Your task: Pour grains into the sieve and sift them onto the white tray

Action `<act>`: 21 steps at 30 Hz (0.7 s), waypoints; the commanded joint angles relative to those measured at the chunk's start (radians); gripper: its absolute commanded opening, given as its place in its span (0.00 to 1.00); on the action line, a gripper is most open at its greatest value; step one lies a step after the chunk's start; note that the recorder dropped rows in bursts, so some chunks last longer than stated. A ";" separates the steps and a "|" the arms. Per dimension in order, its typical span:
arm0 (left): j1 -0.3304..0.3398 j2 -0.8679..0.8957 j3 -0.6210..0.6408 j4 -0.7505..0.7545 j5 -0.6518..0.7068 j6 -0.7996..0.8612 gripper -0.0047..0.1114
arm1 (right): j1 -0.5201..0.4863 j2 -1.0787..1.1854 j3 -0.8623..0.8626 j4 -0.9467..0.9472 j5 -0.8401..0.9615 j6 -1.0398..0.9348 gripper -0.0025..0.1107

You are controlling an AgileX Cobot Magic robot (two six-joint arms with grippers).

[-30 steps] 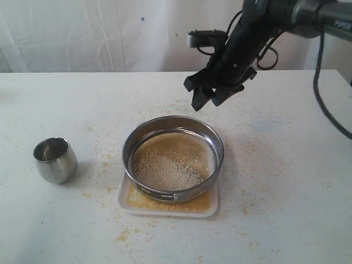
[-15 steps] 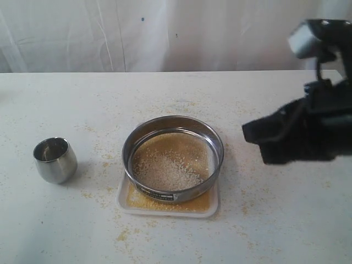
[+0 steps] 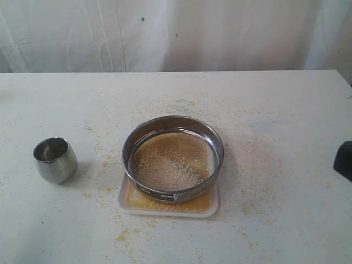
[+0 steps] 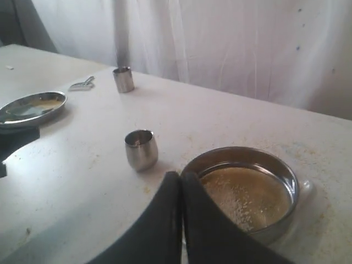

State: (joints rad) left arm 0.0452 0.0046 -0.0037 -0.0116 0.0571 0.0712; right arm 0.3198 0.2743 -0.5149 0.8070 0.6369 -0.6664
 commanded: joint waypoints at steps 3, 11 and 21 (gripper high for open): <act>0.002 -0.005 0.004 -0.014 -0.004 0.003 0.04 | -0.002 -0.060 0.207 -0.223 -0.280 0.271 0.02; 0.002 -0.005 0.004 -0.014 -0.004 0.003 0.04 | -0.002 -0.274 0.484 -0.719 -0.409 0.666 0.02; 0.002 -0.005 0.004 -0.014 -0.004 0.003 0.04 | -0.002 -0.274 0.515 -0.758 -0.426 0.666 0.02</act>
State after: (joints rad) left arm 0.0452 0.0046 -0.0037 -0.0116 0.0571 0.0712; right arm 0.3198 0.0067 -0.0069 0.0655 0.2073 0.0000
